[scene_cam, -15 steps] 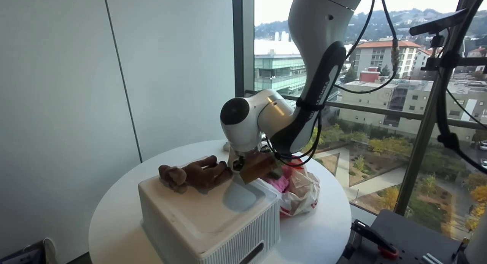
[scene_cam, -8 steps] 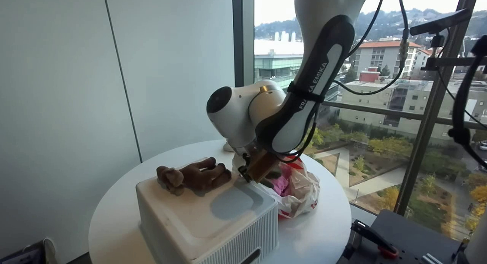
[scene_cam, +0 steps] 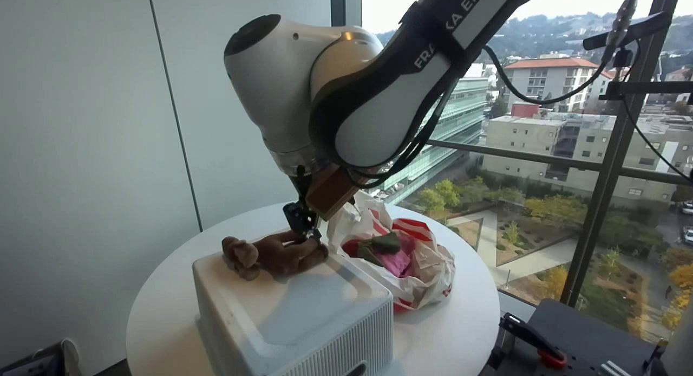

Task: Move all the objects from the basket into the plastic

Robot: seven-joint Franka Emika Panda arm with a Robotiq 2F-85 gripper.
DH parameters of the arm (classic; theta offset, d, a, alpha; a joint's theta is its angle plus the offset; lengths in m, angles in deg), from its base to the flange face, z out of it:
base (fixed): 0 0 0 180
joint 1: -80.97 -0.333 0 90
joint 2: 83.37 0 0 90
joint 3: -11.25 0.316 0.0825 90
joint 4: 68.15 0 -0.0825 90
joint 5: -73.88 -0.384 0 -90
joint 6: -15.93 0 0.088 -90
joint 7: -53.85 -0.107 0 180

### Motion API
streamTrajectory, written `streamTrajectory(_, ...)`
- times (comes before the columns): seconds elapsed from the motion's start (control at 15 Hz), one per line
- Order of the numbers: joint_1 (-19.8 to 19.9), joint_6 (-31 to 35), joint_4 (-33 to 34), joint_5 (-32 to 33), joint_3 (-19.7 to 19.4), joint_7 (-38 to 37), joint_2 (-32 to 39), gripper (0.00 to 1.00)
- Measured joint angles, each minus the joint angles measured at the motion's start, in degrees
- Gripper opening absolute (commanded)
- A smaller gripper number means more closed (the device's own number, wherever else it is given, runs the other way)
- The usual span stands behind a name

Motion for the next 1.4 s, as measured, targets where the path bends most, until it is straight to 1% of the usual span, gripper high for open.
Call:
streamTrajectory(0.2, -1.64, 6.95, 1.59, -2.75, -0.17, -1.49, -0.69, 1.00)
streamTrajectory(0.33, -1.72, 12.57, 2.19, -2.30, -0.63, -4.18, 1.13, 1.00)
streamTrajectory(0.53, -1.59, 19.81, 3.77, 1.08, -2.53, -9.16, 6.38, 1.00)
streamTrajectory(0.8, -1.04, 25.62, 7.02, 5.35, -5.33, -14.13, 14.92, 1.00)
streamTrajectory(0.87, -0.99, 26.83, 7.76, 5.78, -5.94, -14.51, 16.87, 0.75)
streamTrajectory(0.93, -0.92, 28.29, 8.44, 6.03, -6.43, -14.51, 18.81, 0.74)
streamTrajectory(1.07, -0.67, 31.07, 9.39, 6.53, -7.07, -13.70, 22.04, 0.58)
streamTrajectory(1.13, -0.47, 31.83, 9.65, 6.67, -7.20, -13.04, 23.16, 0.49)
streamTrajectory(1.2, -0.29, 32.75, 9.87, 6.69, -7.21, -12.47, 23.76, 0.42)
streamTrajectory(1.4, 0.07, 33.01, 9.98, 6.63, -6.94, -10.98, 22.80, 0.20)
